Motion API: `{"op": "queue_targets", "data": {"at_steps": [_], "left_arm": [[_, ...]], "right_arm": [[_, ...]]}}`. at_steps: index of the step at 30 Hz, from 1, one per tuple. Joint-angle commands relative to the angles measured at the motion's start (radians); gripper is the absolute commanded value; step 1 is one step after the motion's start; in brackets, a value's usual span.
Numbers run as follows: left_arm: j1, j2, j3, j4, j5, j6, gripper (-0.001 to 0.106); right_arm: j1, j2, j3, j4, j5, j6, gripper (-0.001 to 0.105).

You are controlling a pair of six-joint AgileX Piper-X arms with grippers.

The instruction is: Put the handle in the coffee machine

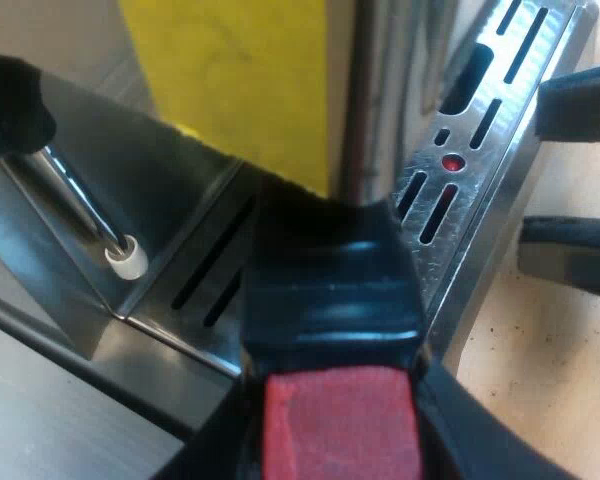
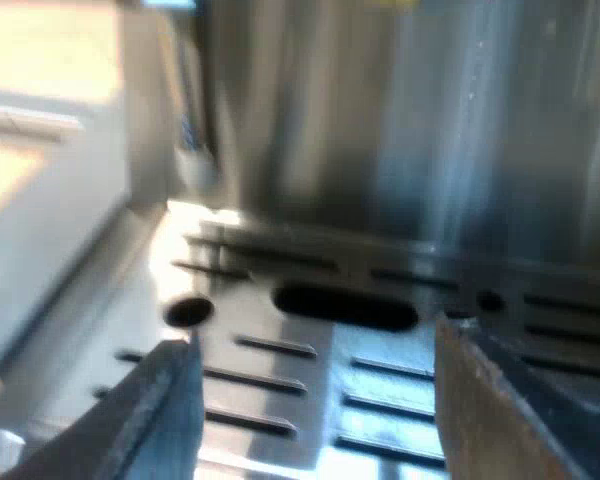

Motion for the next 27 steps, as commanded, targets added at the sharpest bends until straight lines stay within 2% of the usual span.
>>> {"op": "queue_targets", "data": {"at_steps": [1,3,5,6,8,11,16,19,24,27], "left_arm": [[0.000,-0.030,-0.020,-0.017,0.106,-0.001,0.000],[0.000,-0.030,-0.020,-0.017,0.106,-0.001,0.000],[0.000,-0.030,-0.020,-0.017,0.106,-0.001,0.000],[0.000,-0.030,-0.020,-0.017,0.106,-0.001,0.000],[0.000,-0.030,-0.020,-0.017,0.106,-0.001,0.000],[0.000,-0.030,-0.020,-0.017,0.106,-0.001,0.000],[0.000,-0.030,-0.020,-0.017,0.106,-0.001,0.000],[0.000,-0.030,-0.020,-0.017,0.106,-0.001,0.000],[0.000,-0.030,-0.020,-0.017,0.106,-0.001,0.000],[0.000,-0.030,-0.020,-0.017,0.106,-0.001,0.000]], "right_arm": [[-0.039,-0.003,0.075,-0.135,-0.037,-0.017,0.054],[-0.056,-0.003,0.107,-0.220,-0.070,-0.039,0.054],[-0.078,0.008,0.121,-0.308,-0.112,-0.122,0.054],[-0.086,0.014,0.121,-0.333,-0.120,-0.141,0.053],[-0.106,0.044,0.120,-0.445,-0.159,-0.212,0.048],[-0.131,0.089,0.120,-0.564,-0.179,-0.222,0.038],[-0.153,0.160,0.106,-0.719,-0.179,-0.274,0.037],[-0.158,0.197,0.056,-0.739,-0.179,-0.323,0.037],[-0.165,0.252,-0.039,-0.739,-0.173,-0.324,0.037],[-0.172,0.276,-0.092,-0.739,-0.125,-0.360,0.037]]}}
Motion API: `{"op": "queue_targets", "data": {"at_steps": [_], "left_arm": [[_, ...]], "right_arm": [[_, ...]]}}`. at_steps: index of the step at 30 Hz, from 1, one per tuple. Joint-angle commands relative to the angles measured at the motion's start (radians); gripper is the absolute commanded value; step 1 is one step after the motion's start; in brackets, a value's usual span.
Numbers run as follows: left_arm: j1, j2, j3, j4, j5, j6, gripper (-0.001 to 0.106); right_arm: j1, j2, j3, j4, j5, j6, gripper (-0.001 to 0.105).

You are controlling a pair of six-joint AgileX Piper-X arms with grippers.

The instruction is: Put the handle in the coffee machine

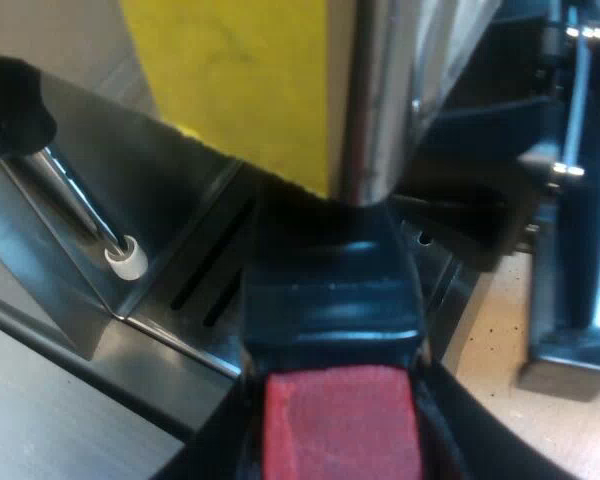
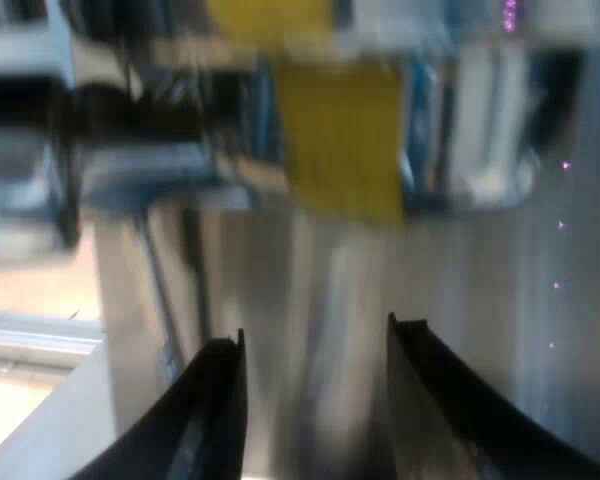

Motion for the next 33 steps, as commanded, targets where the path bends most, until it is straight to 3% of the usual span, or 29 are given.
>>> {"op": "queue_targets", "data": {"at_steps": [1,25,27,31,32,33], "left_arm": [[0.000,-0.030,-0.020,-0.017,0.105,0.001,0.000],[0.000,-0.030,-0.020,-0.017,0.105,0.001,0.002],[0.000,-0.030,-0.020,-0.017,0.105,0.001,0.010],[0.000,-0.030,-0.020,-0.016,0.105,-0.007,0.043],[0.000,-0.030,-0.020,-0.016,0.105,-0.006,0.044],[0.000,-0.030,-0.020,-0.016,0.105,-0.006,0.054]], "right_arm": [[-0.015,0.020,-0.055,-0.019,0.049,-0.056,0.037],[-0.040,0.023,-0.069,-0.210,0.058,-0.111,0.037],[-0.040,0.023,-0.072,-0.224,0.058,-0.111,0.037],[-0.040,0.023,-0.072,-0.241,0.058,-0.127,0.037],[-0.040,0.023,-0.072,-0.243,0.058,-0.127,0.037],[-0.040,0.023,-0.072,-0.244,0.058,-0.127,0.037]]}}
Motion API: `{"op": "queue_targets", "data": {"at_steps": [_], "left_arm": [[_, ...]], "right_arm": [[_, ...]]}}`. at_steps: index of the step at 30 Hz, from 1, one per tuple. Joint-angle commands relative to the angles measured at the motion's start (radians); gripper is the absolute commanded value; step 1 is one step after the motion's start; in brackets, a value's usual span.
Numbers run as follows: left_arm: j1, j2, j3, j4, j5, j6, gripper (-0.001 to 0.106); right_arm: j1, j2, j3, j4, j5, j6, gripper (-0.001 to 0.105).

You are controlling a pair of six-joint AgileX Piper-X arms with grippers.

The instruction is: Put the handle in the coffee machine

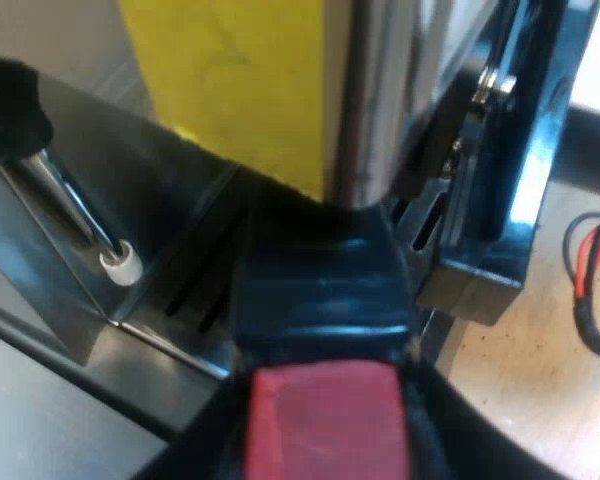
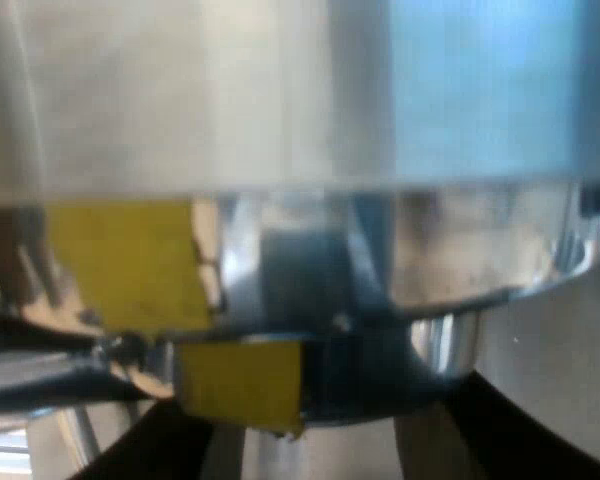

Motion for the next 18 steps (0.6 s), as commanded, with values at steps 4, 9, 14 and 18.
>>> {"op": "queue_targets", "data": {"at_steps": [4,9,14,18], "left_arm": [[0.000,-0.026,-0.020,-0.010,0.072,-0.003,0.053],[0.000,-0.032,-0.020,0.005,0.033,0.006,0.053],[0.015,-0.059,-0.020,0.004,0.033,0.006,0.053],[0.069,-0.075,-0.020,0.004,0.049,0.002,0.053]], "right_arm": [[-0.008,-0.024,-0.009,-0.077,0.007,-0.013,0.037],[-0.008,-0.024,-0.009,-0.077,0.007,-0.013,0.037],[-0.008,-0.024,-0.009,-0.077,0.007,-0.013,0.037],[-0.008,-0.024,-0.009,-0.081,0.007,-0.013,0.037]]}}
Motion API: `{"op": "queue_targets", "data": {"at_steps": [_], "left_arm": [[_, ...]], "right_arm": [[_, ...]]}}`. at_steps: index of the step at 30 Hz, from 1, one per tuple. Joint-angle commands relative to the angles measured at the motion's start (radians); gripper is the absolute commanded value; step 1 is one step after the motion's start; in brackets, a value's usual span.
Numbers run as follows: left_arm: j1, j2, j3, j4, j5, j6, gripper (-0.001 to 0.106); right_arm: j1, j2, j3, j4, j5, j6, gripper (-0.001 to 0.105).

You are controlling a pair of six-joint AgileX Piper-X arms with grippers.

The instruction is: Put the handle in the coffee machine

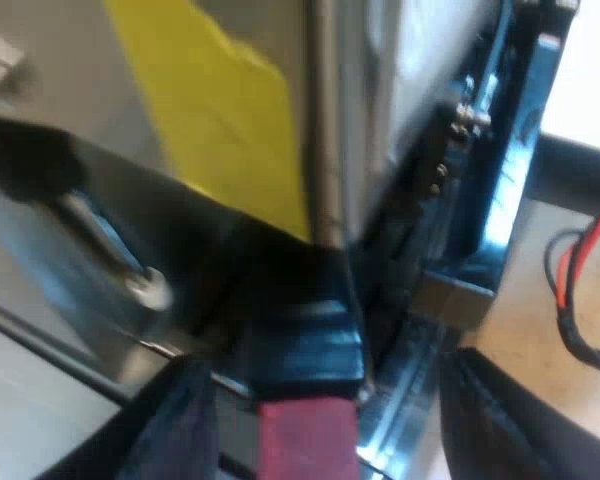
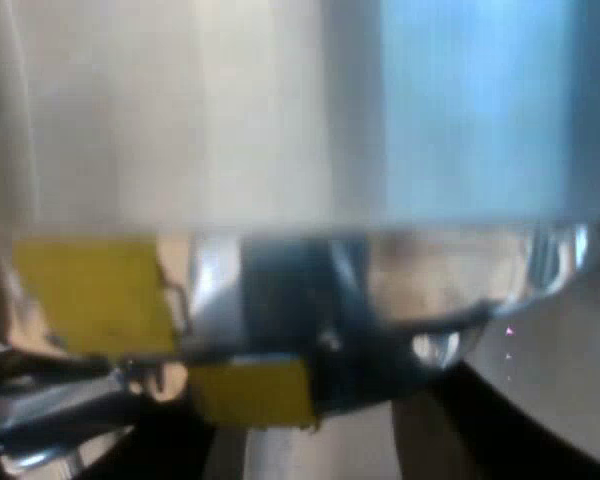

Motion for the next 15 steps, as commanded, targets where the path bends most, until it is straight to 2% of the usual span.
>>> {"op": "queue_targets", "data": {"at_steps": [1,4,15], "left_arm": [[0.036,-0.020,-0.011,-0.007,0.045,-0.009,0.053],[0.059,-0.026,-0.025,0.022,0.076,-0.009,0.053],[0.065,-0.031,-0.107,0.041,0.061,-0.009,0.053]], "right_arm": [[-0.006,-0.024,-0.009,-0.077,0.004,-0.005,0.037],[-0.006,-0.024,-0.009,-0.077,0.004,-0.005,0.037],[-0.006,-0.027,-0.009,-0.104,0.004,-0.005,0.037]]}}
